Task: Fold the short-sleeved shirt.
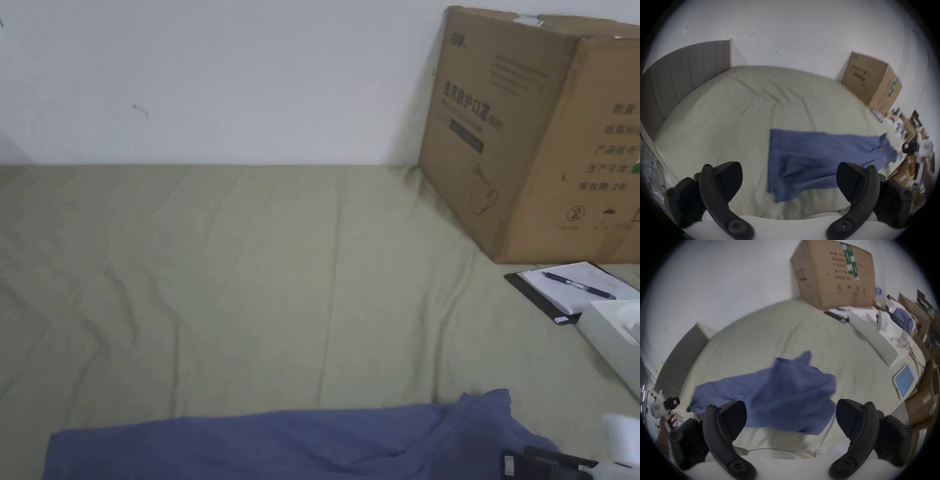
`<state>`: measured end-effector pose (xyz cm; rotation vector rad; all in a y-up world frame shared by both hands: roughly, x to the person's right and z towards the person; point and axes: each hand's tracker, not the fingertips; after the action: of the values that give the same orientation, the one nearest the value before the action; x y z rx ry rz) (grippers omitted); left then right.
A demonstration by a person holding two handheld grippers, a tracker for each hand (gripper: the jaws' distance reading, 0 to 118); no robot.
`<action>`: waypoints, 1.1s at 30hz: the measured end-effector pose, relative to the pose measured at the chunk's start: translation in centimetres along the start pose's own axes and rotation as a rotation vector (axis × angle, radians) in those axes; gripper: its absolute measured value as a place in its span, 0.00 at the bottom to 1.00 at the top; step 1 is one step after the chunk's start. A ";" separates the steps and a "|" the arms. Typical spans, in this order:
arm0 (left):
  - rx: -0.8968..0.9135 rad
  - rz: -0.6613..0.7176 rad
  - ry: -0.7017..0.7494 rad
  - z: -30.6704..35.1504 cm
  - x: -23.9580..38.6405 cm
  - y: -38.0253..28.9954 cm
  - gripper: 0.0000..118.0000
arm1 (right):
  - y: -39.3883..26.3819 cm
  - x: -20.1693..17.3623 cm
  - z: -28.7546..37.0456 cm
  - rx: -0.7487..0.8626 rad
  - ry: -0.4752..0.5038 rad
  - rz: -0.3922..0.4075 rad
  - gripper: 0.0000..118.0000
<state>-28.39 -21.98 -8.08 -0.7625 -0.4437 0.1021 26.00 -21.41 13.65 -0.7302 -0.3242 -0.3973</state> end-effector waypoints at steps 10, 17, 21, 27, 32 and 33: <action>0.634 -0.108 -0.260 14.2 11.7 3.7 0.88 | -0.3 -14.0 13.2 0.676 0.253 0.174 0.63; 0.865 -0.175 -0.045 16.6 15.0 1.3 0.00 | -2.1 -17.3 14.3 0.922 0.122 0.231 0.00; 0.831 -0.154 -0.026 16.8 13.9 1.6 0.00 | -2.0 -16.8 13.8 0.841 0.133 0.203 0.00; 0.516 -0.081 0.049 13.9 5.9 7.3 0.00 | -1.6 -15.1 13.4 0.707 0.048 0.135 0.00; -0.071 0.289 -0.222 3.7 -5.4 9.4 0.00 | -0.5 -14.8 13.1 0.659 0.087 0.161 0.00; -0.132 0.320 -0.230 1.9 -6.9 9.0 0.03 | -0.3 -14.9 12.7 0.641 0.084 0.170 0.00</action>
<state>-34.74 -16.01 -15.46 -0.9522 -0.5475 0.4667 10.94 -9.23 16.46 -0.1103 -0.2848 -0.1437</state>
